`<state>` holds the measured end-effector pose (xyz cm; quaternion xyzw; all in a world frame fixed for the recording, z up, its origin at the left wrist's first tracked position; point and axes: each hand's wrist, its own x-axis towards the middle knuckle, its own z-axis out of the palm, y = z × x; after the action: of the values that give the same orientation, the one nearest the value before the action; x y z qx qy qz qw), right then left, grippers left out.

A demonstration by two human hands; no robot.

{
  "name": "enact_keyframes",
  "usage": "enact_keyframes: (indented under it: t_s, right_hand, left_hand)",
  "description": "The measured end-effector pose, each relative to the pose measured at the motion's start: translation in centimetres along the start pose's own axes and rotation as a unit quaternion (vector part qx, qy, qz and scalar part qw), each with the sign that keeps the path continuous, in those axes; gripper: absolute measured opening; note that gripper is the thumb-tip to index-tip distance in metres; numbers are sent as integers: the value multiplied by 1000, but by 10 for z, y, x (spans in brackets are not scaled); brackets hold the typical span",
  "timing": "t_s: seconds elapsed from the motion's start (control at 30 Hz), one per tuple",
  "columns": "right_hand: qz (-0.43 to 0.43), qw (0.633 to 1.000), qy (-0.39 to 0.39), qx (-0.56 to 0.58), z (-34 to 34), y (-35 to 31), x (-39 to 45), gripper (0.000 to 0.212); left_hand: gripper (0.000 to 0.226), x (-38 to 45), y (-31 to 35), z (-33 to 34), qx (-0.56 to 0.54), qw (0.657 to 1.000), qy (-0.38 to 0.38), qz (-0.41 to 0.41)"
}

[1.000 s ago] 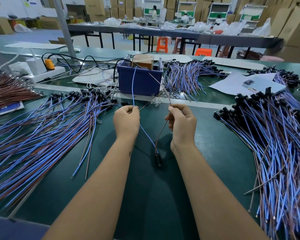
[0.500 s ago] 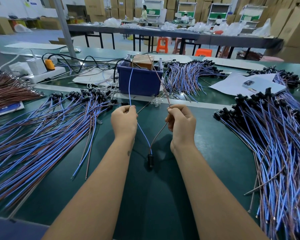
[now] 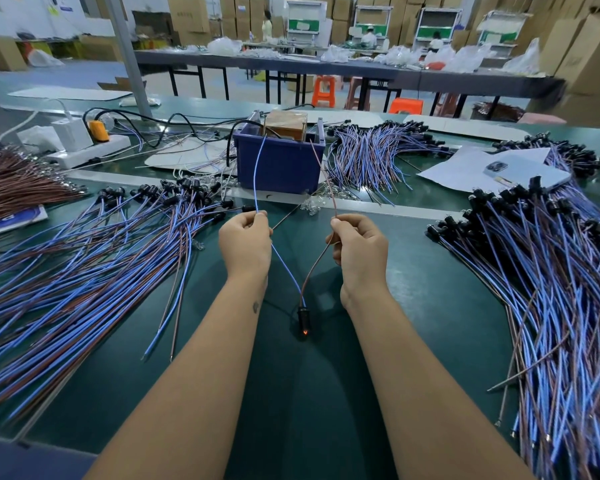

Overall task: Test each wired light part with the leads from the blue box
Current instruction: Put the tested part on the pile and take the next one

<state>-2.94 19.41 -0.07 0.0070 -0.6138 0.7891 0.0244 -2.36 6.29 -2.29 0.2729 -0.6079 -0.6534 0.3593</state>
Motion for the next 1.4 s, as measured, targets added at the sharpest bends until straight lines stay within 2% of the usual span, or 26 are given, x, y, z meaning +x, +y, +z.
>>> enact_keyframes:
  t_s: [1.23, 1.3, 1.4]
  right_hand:
    - [-2, 998, -53, -38, -1, 1, -2, 16]
    - [-26, 995, -66, -67, 0, 4, -2, 17]
    - [-77, 979, -121, -148, 4, 12, -3, 19]
  left_hand:
    - [24, -3, 4, -2, -19, 1000, 10, 0]
    - [18, -4, 4, -2, 3, 1000, -17, 13]
    - [15, -11, 6, 2, 56, 988, -137, 45]
